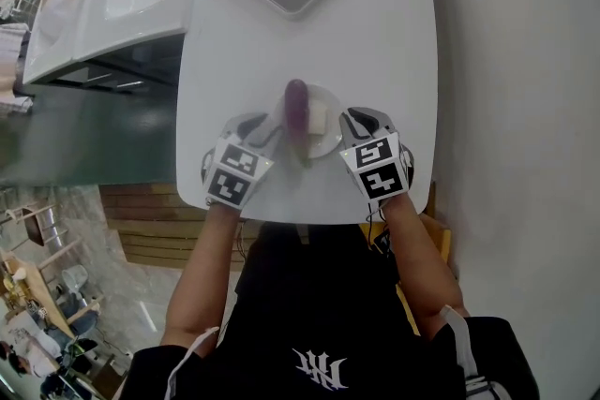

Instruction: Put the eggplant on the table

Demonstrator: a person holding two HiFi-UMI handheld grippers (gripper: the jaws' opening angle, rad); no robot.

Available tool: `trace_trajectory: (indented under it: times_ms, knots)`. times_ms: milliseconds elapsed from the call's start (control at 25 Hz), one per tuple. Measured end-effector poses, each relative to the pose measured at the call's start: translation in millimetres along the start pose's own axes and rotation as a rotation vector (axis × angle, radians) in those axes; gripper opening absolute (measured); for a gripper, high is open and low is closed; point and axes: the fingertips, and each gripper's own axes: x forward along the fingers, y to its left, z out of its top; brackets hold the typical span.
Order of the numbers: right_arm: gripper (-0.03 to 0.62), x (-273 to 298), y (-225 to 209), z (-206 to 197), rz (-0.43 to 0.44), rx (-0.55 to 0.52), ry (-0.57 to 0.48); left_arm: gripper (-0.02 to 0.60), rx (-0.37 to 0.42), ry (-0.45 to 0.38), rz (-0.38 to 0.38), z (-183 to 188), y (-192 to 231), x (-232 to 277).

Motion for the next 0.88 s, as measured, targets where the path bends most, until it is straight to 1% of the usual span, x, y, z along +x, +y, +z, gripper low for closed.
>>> trace_trajectory:
  times_ms: [40, 80, 120, 160, 200, 280, 320, 400, 440, 480, 560, 600, 640, 680, 760, 880]
  knots:
    - [0.034, -14.0, -3.5, 8.4, -0.016, 0.019, -0.074, 0.135, 0.003, -0.05, 0.001, -0.6, -0.1, -9.9]
    - [0.022, -30.6, -4.9, 19.4, -0.013, 0.038, -0.162, 0.135, 0.004, -0.101, -0.004, -1.5, -0.3, -21.0]
    - [0.013, -48.8, -2.9, 31.3, 0.016, 0.067, -0.254, 0.128, 0.002, -0.156, -0.016, -2.7, -1.0, -33.6]
    - [0.007, -68.4, 3.4, 42.0, 0.071, 0.109, -0.346, 0.099, -0.009, -0.214, -0.037, -5.0, -3.2, -48.0]
    - [0.005, -89.3, 13.4, 50.3, 0.145, 0.161, -0.432, 0.046, -0.03, -0.274, -0.067, -9.2, -8.2, -64.2]
    - [0.005, -134.6, 38.5, 56.3, 0.303, 0.268, -0.581, 0.021, -0.097, -0.38, -0.152, -23.4, -29.4, -98.6]
    - [0.005, -156.9, 49.6, 53.5, 0.357, 0.306, -0.635, 0.018, -0.133, -0.423, -0.199, -32.1, -43.9, -115.3]
    - [0.005, -196.4, 68.0, 44.8, 0.408, 0.336, -0.702, 0.008, -0.215, -0.503, -0.295, -45.9, -70.9, -147.0]
    - [0.005, -213.9, 76.5, 42.7, 0.426, 0.346, -0.731, 0.007, -0.266, -0.545, -0.36, -48.9, -81.6, -162.4]
    - [0.005, -230.7, 85.1, 42.2, 0.448, 0.363, -0.765, 0.007, -0.321, -0.587, -0.448, -49.6, -91.3, -177.2]
    - [0.005, -261.4, 104.3, 41.4, 0.488, 0.405, -0.829, 0.006, -0.42, -0.665, -0.677, -48.2, -110.9, -206.6]
    - [0.005, -274.6, 114.5, 40.3, 0.492, 0.417, -0.852, 0.006, -0.441, -0.701, -0.785, -46.9, -119.9, -222.3]
    - [0.005, -286.4, 124.3, 39.3, 0.483, 0.421, -0.87, 0.006, -0.433, -0.739, -0.87, -44.8, -127.8, -239.0]
    - [0.005, -297.2, 133.2, 38.4, 0.466, 0.425, -0.885, 0.006, -0.405, -0.779, -0.929, -41.9, -134.6, -256.5]
    - [0.005, -316.5, 147.8, 36.7, 0.429, 0.445, -0.926, 0.008, -0.347, -0.87, -1.01, -34.2, -144.0, -290.8]
    - [0.005, -331.0, 165.7, 33.6, 0.389, 0.465, -0.969, 0.009, -0.319, -1.007, -1.117, -20.3, -150.5, -331.4]
